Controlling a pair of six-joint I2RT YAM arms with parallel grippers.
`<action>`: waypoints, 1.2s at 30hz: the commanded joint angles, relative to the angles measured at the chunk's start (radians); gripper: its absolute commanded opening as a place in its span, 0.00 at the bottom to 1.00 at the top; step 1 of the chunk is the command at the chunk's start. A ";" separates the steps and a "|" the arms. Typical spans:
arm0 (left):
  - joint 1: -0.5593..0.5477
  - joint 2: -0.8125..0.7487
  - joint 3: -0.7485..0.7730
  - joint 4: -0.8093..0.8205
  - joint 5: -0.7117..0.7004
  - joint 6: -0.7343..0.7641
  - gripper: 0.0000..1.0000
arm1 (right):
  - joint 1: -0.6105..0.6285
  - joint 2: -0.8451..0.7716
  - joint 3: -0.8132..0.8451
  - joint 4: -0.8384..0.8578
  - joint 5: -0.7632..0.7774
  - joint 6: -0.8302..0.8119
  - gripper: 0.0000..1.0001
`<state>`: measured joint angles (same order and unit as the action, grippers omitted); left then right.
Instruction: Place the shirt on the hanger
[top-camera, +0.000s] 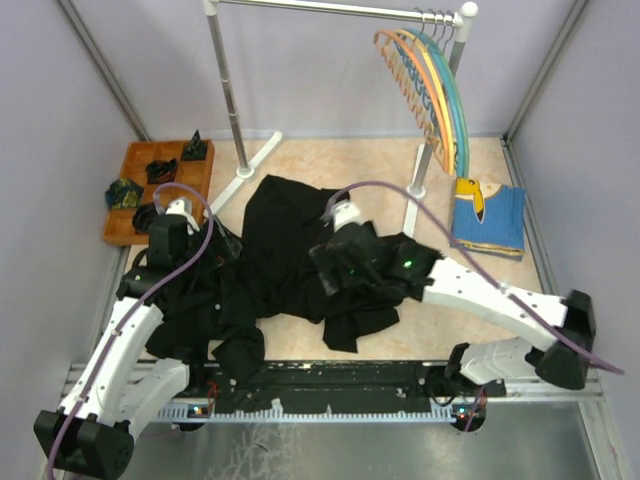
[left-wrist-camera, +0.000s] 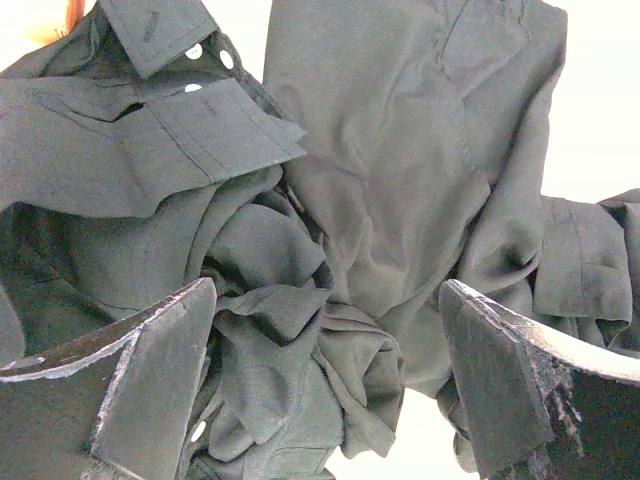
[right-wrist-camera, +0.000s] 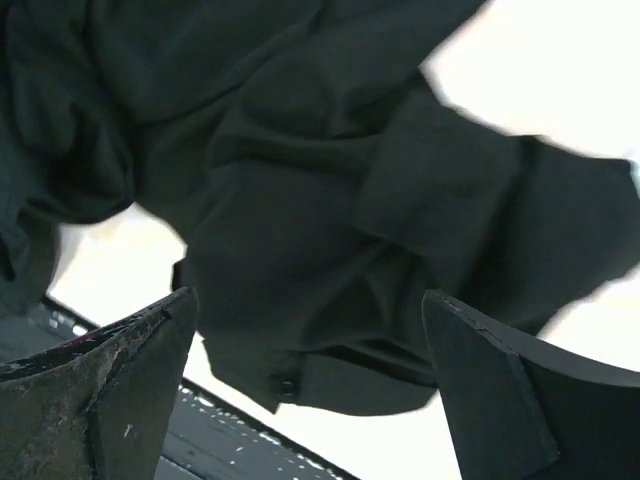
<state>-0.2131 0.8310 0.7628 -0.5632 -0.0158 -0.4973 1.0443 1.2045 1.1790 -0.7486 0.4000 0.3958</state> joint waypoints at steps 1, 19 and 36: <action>0.004 -0.015 0.022 -0.012 0.008 0.013 0.99 | 0.074 0.100 -0.087 0.271 -0.104 -0.045 0.96; 0.004 -0.029 -0.001 -0.003 0.048 0.046 0.99 | 0.071 0.248 -0.307 0.417 -0.107 -0.271 0.42; 0.004 -0.095 -0.009 0.084 0.138 0.086 0.98 | -0.058 -0.025 0.332 0.194 0.055 -0.282 0.00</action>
<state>-0.2123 0.7551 0.7620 -0.5430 0.0551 -0.4461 0.9981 1.2182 1.2667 -0.5392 0.3683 0.1696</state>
